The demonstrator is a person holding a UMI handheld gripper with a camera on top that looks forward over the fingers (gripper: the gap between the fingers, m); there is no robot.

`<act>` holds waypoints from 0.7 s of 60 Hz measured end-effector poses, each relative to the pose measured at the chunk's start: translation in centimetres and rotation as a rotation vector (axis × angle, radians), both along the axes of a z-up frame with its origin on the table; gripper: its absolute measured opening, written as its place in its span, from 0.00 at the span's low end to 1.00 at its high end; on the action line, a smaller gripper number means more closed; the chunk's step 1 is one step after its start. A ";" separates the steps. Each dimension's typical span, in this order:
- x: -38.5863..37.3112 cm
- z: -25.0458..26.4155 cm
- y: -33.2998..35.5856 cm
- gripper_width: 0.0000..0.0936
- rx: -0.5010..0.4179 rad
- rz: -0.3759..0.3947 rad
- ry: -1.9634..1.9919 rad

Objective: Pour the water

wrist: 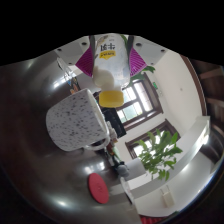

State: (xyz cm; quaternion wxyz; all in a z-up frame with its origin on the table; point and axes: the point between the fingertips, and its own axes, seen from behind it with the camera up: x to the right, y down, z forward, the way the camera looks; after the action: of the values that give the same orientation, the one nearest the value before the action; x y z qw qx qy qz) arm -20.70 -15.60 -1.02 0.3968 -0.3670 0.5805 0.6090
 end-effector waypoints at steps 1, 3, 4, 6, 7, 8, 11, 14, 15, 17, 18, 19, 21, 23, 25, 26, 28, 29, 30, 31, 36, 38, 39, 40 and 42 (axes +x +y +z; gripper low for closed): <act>-0.1 -0.1 -0.1 0.47 -0.004 -0.001 0.013; -0.2 -0.2 -0.2 0.47 -0.008 0.000 0.029; -0.5 0.1 -0.6 0.47 -0.007 -0.002 0.034; 0.0 -0.5 -0.2 0.47 -0.006 -0.002 0.033; 0.0 -0.5 -0.2 0.47 -0.008 -0.002 0.034; 0.0 -0.5 -0.3 0.47 -0.009 -0.001 0.034; -0.1 -0.5 -0.3 0.46 -0.010 0.002 0.035; 0.0 -0.6 -0.3 0.47 -0.015 0.001 0.036; 0.0 -0.6 -0.3 0.47 -0.015 0.001 0.032; -0.2 -0.6 -0.3 0.47 -0.014 0.007 0.018; -0.2 -0.5 -0.2 0.47 -0.014 0.012 0.007; -0.4 -0.4 -0.2 0.47 -0.014 0.017 -0.009; -0.9 0.0 -0.1 0.47 -0.012 0.035 -0.056; -1.4 0.3 -0.1 0.49 -0.014 0.052 -0.129; -1.7 0.7 0.0 0.49 -0.017 0.072 -0.215; -1.8 0.9 0.1 0.48 -0.017 0.084 -0.263; -1.9 1.3 0.4 0.49 -0.016 0.103 -0.363; -1.7 1.6 0.6 0.49 -0.015 0.107 -0.417; -1.6 1.9 0.7 0.48 -0.010 0.110 -0.473; -1.6 3.7 0.0 0.49 0.000 0.106 -0.527; 0.1 5.2 2.0 0.48 0.026 0.092 -0.844; 1.9 6.4 2.7 0.48 0.024 0.071 -0.976; 2.5 6.7 3.0 0.48 0.024 0.062 -1.043; 3.0 6.9 3.2 0.49 0.024 0.053 -1.111; 4.6 7.3 3.8 0.49 0.014 0.024 -1.247</act>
State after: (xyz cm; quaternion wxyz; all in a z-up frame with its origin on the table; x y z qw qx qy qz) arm -16.14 -11.77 6.23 0.6566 -0.6575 0.2311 0.2885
